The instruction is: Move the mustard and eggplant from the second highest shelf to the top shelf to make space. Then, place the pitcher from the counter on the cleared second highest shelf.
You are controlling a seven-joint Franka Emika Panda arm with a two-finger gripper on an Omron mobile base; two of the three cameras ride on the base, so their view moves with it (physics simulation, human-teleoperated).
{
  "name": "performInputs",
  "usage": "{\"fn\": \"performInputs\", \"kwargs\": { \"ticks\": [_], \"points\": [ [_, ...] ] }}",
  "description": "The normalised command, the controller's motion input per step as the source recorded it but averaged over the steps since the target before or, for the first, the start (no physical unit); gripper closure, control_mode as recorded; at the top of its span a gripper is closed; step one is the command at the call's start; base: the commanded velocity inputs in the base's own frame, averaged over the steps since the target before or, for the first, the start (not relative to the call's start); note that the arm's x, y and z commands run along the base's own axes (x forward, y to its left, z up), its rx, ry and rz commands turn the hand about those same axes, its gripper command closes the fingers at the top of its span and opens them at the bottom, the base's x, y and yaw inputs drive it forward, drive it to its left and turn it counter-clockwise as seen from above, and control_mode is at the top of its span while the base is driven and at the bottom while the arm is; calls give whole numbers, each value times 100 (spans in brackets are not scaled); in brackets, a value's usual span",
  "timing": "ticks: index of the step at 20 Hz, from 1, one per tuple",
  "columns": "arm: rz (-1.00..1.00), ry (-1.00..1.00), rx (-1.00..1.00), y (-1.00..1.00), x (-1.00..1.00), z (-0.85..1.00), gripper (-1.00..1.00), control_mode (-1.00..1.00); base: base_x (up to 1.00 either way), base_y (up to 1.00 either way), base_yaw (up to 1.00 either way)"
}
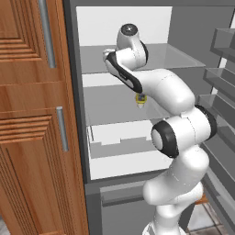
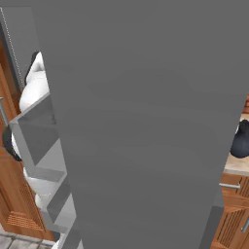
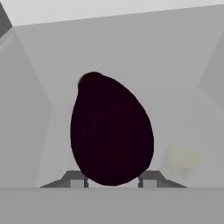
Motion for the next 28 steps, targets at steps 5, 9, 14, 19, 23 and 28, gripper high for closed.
{"fn": "performInputs", "kwargs": {
  "ticks": [5, 9, 14, 19, 23, 28],
  "points": [
    [0, 0, 0, 0, 68, -8, 100, -100, 0, 0, 0],
    [0, 0, 0, 0, 66, -13, -100, -100, 0, 0, 0],
    [0, 0, -1, 0, 37, -17, -100, -100, 0, 0, 0],
    [0, 0, -3, 0, 2, -29, -100, -100, 0, 0, 0],
    [0, -2, -3, 0, 0, -30, -100, -100, 0, 0, 0],
    [0, -1, -3, 0, 0, -29, -100, -100, 0, 0, 0]
  ]
}}
